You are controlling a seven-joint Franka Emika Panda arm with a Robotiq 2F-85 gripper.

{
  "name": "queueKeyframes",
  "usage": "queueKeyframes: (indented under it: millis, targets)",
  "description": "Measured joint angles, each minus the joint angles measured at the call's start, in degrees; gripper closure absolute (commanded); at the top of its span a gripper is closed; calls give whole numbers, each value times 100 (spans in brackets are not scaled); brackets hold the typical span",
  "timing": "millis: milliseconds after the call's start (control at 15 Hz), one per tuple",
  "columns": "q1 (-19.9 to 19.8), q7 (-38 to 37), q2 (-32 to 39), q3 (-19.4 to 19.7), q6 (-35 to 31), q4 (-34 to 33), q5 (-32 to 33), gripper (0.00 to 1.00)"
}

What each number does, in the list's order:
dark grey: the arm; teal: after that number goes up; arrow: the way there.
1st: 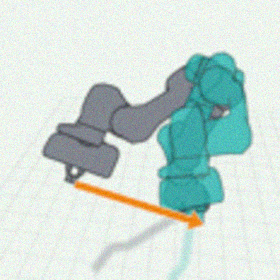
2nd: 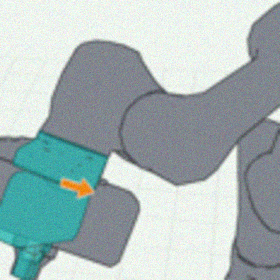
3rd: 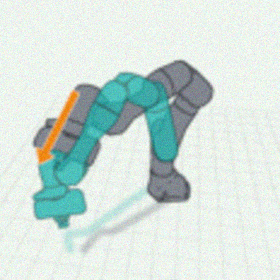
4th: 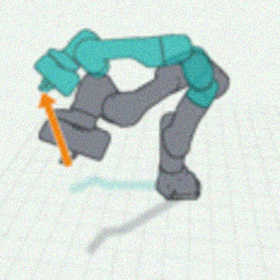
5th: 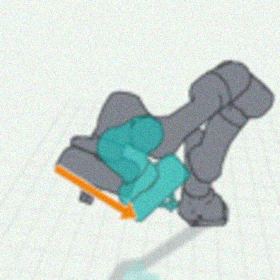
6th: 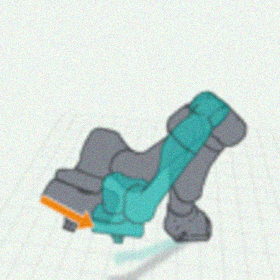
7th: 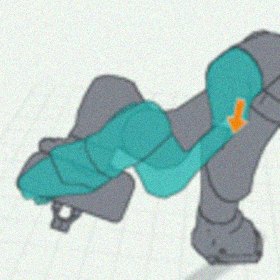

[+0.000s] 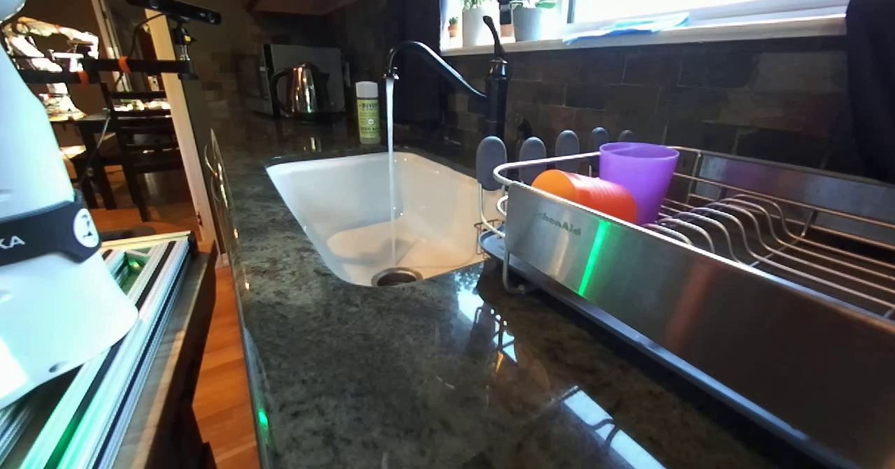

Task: Push the faucet handle down

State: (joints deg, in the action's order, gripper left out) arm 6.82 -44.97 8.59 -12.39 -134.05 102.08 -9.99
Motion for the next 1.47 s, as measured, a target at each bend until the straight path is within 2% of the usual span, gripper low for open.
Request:
queueKeyframes:
  millis: [467, 1133, 1467]
  targets:
    - [130, -10, -282, 33, 804, -22, -196, 0]
    - [173, -537, -290, 157, 833, 204, 115, 0]
    - [181, -755, -325, 179, 1063, 332, 336, 0]
